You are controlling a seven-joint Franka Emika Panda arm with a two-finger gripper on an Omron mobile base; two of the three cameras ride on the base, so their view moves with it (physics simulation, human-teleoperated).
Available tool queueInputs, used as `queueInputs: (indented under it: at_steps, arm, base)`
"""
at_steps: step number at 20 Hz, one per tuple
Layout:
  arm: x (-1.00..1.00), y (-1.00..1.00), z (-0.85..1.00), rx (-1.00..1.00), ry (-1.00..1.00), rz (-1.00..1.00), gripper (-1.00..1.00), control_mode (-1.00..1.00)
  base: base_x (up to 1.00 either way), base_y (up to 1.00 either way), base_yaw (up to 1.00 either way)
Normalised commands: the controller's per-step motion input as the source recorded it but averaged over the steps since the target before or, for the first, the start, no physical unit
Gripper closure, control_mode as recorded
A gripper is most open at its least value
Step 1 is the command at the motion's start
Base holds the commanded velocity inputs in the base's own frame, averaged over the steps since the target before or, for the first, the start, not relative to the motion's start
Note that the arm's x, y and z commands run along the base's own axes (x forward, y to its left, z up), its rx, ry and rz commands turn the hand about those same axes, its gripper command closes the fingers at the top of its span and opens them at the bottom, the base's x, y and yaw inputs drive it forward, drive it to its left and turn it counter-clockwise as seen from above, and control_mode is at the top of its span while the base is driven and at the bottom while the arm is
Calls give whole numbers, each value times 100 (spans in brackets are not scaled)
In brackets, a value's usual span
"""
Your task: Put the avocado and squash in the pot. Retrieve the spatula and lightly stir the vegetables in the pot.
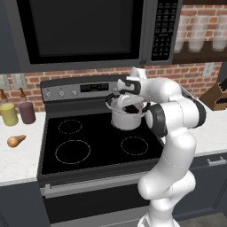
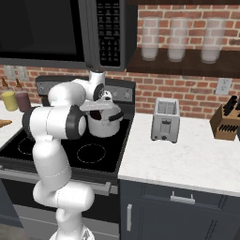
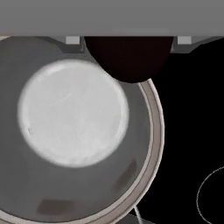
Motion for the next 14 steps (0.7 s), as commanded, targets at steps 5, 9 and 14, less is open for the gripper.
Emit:
queueInputs:
  at_steps: [5,9,14]
  arm:
    - [9,0,-1,1,3,-2,100,-100]
    - [22,-4,-14,0,0,-3,100,-100]
    - [23,-5,-18,0,0,-3,100,-100]
  base:
    - [0,0,0]
    - [0,0,0]
    - [0,0,0]
